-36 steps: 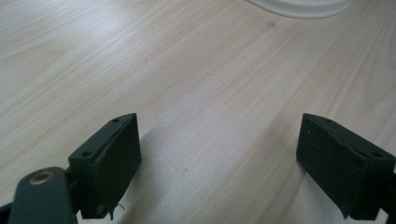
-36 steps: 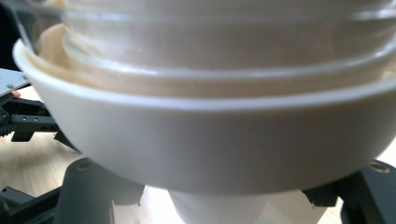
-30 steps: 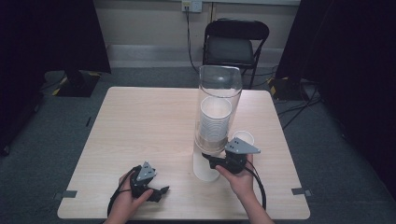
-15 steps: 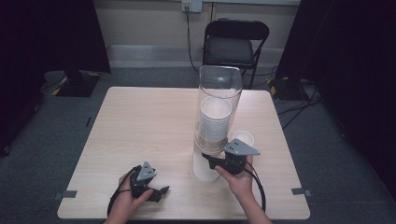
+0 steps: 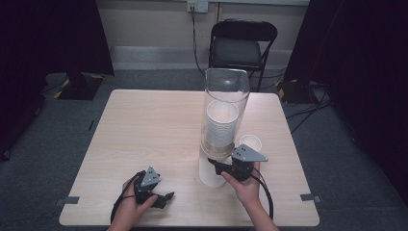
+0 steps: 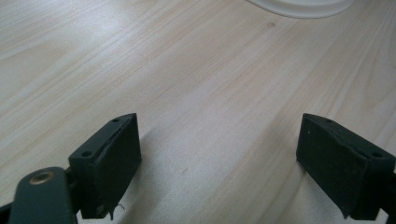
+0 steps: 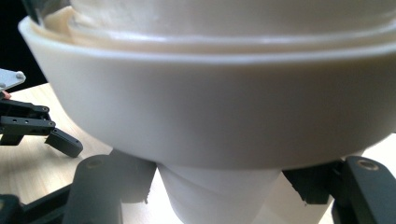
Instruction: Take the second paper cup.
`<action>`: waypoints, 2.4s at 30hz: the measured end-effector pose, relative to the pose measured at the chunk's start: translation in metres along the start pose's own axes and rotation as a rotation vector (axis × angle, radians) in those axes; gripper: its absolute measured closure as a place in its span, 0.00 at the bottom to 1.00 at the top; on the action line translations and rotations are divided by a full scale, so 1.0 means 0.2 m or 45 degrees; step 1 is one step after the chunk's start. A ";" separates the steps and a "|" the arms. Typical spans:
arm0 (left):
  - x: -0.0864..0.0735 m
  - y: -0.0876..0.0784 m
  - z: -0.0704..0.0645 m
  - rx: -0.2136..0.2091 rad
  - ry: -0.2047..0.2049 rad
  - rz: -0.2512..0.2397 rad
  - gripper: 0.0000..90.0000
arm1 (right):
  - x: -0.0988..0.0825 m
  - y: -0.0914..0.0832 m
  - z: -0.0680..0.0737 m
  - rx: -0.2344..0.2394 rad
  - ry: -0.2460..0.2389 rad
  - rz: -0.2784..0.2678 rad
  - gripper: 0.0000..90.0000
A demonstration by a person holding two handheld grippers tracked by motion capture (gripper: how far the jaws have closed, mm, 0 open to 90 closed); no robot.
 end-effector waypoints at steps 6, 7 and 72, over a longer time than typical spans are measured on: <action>0.00 0.00 0.00 0.001 0.000 0.000 0.15 | -0.01 0.00 0.00 -0.005 -0.007 -0.009 0.39; 0.00 0.00 0.00 0.000 0.000 0.000 0.15 | -0.01 0.00 0.00 -0.005 -0.007 -0.009 0.39; 0.00 0.00 0.00 -0.001 0.005 0.001 0.14 | -0.46 -0.37 -0.38 -0.184 0.010 0.388 0.38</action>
Point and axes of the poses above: each handheld gripper's, and its own axes: y roughly forward along the jaws, x roughly out of its top, z roughly to its left, the point moved 9 cm from there along y, roughly forward along the jaws, and after that the axes turned 6 degrees about -x, right-handed, at the moved point
